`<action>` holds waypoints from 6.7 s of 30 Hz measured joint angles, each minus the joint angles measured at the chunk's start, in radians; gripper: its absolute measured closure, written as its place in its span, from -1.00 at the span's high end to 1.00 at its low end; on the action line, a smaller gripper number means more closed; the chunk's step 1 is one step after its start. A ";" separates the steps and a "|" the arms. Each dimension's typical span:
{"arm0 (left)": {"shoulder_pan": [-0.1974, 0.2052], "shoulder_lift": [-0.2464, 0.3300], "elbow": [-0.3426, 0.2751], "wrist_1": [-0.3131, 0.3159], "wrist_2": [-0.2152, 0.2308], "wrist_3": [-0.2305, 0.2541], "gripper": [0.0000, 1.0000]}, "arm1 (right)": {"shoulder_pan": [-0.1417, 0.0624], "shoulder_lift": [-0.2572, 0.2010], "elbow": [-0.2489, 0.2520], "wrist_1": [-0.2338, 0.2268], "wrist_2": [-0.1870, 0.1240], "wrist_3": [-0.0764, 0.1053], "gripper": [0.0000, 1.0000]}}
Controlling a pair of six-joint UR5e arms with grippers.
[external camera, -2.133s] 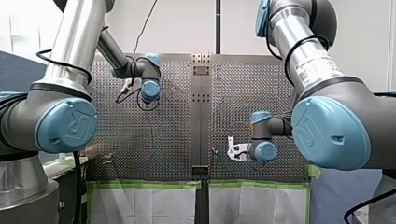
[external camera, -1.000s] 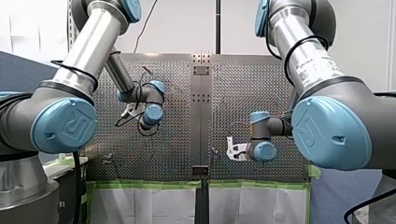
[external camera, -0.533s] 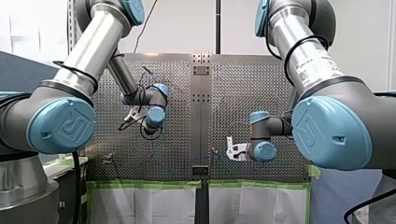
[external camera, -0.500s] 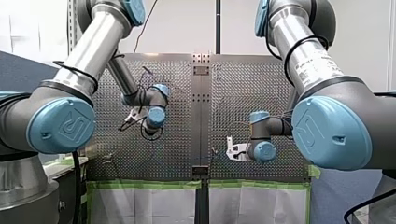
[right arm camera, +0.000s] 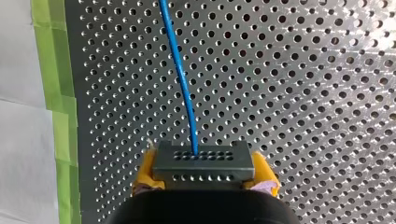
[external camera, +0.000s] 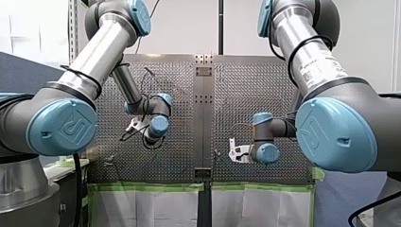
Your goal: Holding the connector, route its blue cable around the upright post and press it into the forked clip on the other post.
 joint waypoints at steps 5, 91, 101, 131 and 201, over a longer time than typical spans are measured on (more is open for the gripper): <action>0.001 -0.004 0.002 0.002 0.028 -0.016 0.97 | 0.000 -0.001 -0.001 0.003 0.000 0.000 -1.00; -0.158 -0.211 0.034 0.139 0.519 -0.589 0.97 | 0.011 -0.004 -0.019 0.031 -0.008 0.002 -1.00; -0.173 -0.211 0.034 0.230 0.584 -0.681 0.97 | 0.010 -0.003 -0.020 0.008 -0.078 0.029 -1.00; -0.291 -0.211 -0.023 0.442 0.322 -0.867 0.97 | 0.002 0.007 -0.023 0.015 -0.130 0.086 -1.00; -0.379 -0.232 0.042 0.459 0.071 -0.417 -1.00 | -0.080 0.028 -0.025 -0.007 -0.187 0.190 -1.00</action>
